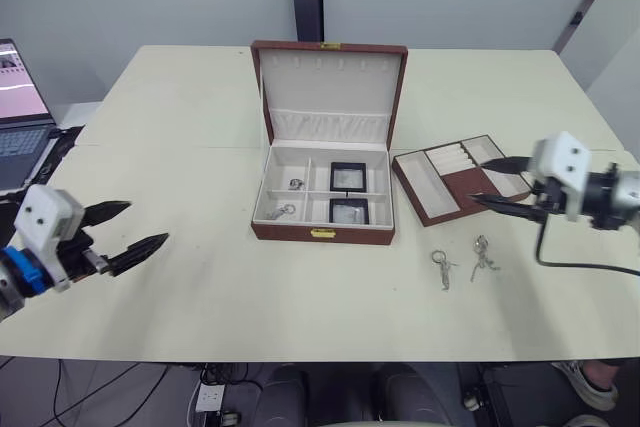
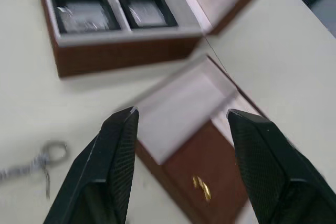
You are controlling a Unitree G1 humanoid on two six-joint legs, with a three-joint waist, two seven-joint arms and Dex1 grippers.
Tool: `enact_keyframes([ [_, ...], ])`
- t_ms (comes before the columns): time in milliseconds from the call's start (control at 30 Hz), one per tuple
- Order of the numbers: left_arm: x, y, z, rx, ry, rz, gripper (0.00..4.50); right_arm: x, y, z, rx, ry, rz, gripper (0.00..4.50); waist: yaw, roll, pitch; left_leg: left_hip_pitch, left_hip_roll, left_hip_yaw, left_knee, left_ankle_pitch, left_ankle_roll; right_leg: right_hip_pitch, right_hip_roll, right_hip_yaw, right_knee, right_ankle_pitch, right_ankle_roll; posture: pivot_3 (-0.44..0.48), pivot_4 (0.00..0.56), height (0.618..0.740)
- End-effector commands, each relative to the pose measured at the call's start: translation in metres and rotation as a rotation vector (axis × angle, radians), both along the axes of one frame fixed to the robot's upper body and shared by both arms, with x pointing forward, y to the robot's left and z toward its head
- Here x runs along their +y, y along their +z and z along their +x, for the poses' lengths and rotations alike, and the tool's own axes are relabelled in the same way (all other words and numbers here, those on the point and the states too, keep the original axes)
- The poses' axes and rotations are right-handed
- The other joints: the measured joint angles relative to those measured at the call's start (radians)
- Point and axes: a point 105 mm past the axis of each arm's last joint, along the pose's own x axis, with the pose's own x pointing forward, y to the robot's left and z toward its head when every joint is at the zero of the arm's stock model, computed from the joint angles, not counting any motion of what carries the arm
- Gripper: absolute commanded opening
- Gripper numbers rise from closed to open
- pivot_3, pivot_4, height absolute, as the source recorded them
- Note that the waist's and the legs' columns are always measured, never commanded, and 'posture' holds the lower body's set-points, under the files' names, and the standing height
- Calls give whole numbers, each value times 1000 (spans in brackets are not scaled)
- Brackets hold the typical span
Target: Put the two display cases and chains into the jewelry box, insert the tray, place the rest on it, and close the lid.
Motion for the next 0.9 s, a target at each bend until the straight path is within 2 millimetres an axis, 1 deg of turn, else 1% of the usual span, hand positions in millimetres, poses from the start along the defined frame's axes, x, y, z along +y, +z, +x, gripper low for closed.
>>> enact_keyframes([
  [33,16,-8,-9,-7,64,10,4500,-42,-4,-14,-24,-134,-23,2809,-1,0,0,0,0,0,0,0,0,1,0,0,0,0,0,0,150,740],
  [167,27,-20,-13,-1,133,-22,4500,-78,-29,-25,24,-248,-64,2809,-3,0,0,1,0,1,0,0,0,1,0,1,0,0,0,0,150,740],
  [300,30,-30,-20,20,163,-49,4500,-99,-45,-33,44,-318,-80,2809,-3,0,0,2,0,2,0,0,0,1,0,2,0,0,0,0,150,740],
  [333,30,-31,-23,23,165,-48,4500,-102,-48,-34,45,-328,-77,2809,-4,0,0,2,0,2,0,0,0,1,0,2,0,0,0,0,150,740],
  [433,32,-33,-28,25,188,-59,4500,-105,-51,-36,72,-350,-34,3452,-4,0,0,2,0,2,0,0,0,1,0,2,0,0,0,0,150,740],
  [533,34,-34,-31,29,196,-59,4500,-107,-53,-35,90,-355,-30,4485,-3,0,0,2,0,2,0,0,0,2,0,2,0,0,0,0,150,740],
  [900,36,-35,-37,29,202,-42,4500,-119,-60,-36,115,-388,-36,4485,-3,0,0,3,0,2,0,0,0,3,0,2,0,0,0,0,150,740],
])
